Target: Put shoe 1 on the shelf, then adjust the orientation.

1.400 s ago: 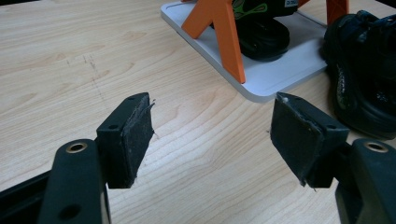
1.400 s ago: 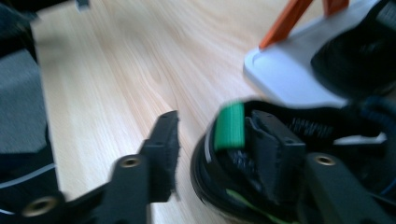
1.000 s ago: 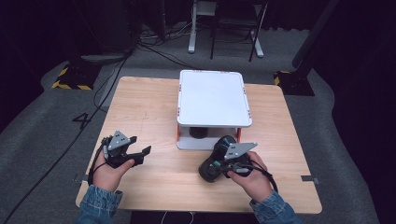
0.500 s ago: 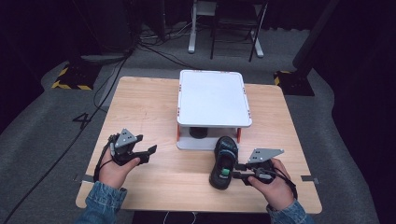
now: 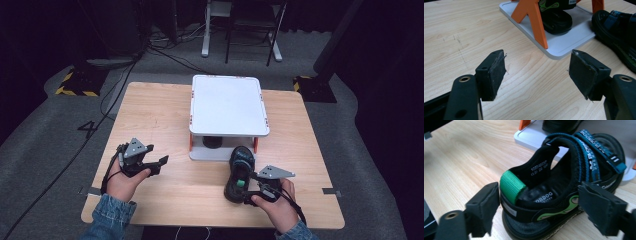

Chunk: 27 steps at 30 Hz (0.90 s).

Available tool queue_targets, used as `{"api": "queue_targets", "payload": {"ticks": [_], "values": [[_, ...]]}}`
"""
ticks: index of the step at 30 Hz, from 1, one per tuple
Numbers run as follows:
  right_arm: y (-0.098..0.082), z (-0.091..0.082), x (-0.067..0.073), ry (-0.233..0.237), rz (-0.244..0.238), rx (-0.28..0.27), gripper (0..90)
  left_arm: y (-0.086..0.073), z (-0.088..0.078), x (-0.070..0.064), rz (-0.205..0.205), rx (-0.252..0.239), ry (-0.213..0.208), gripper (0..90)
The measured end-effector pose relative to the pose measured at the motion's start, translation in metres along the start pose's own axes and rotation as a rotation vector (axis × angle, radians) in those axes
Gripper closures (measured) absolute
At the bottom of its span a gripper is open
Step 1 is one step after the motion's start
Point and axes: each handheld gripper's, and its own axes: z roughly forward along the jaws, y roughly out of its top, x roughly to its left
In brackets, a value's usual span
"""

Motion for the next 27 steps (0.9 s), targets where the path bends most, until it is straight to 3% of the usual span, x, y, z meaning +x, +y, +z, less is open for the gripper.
{"api": "queue_targets", "payload": {"ticks": [1,4,8,12,18,22,27], "values": [[0.0,-0.001,-0.002,0.009,-0.012,0.005,23.6,0.0,0.0,0.0,0.002,0.0,0.001,30.2],[-0.002,-0.004,-0.007,0.02,0.01,0.025,37.0,0.0,0.001,-0.001,0.005,0.004,-0.001,30.1],[-0.002,-0.01,-0.02,0.071,0.023,0.083,71.6,-0.001,0.002,-0.001,0.001,0.003,0.0,30.1],[-0.002,-0.012,-0.027,0.089,0.006,0.096,78.5,0.0,0.002,0.0,0.007,0.008,-0.003,30.1],[0.0,-0.012,-0.024,0.083,-0.069,0.07,80.3,0.0,0.003,0.0,0.002,0.008,-0.003,30.1],[0.003,-0.017,-0.023,0.053,-0.102,0.007,80.8,0.0,0.005,-0.002,0.01,0.012,-0.008,30.1],[0.009,-0.021,-0.029,0.04,-0.093,-0.099,81.0,-0.001,0.005,-0.002,0.011,0.013,-0.003,30.1]]}}
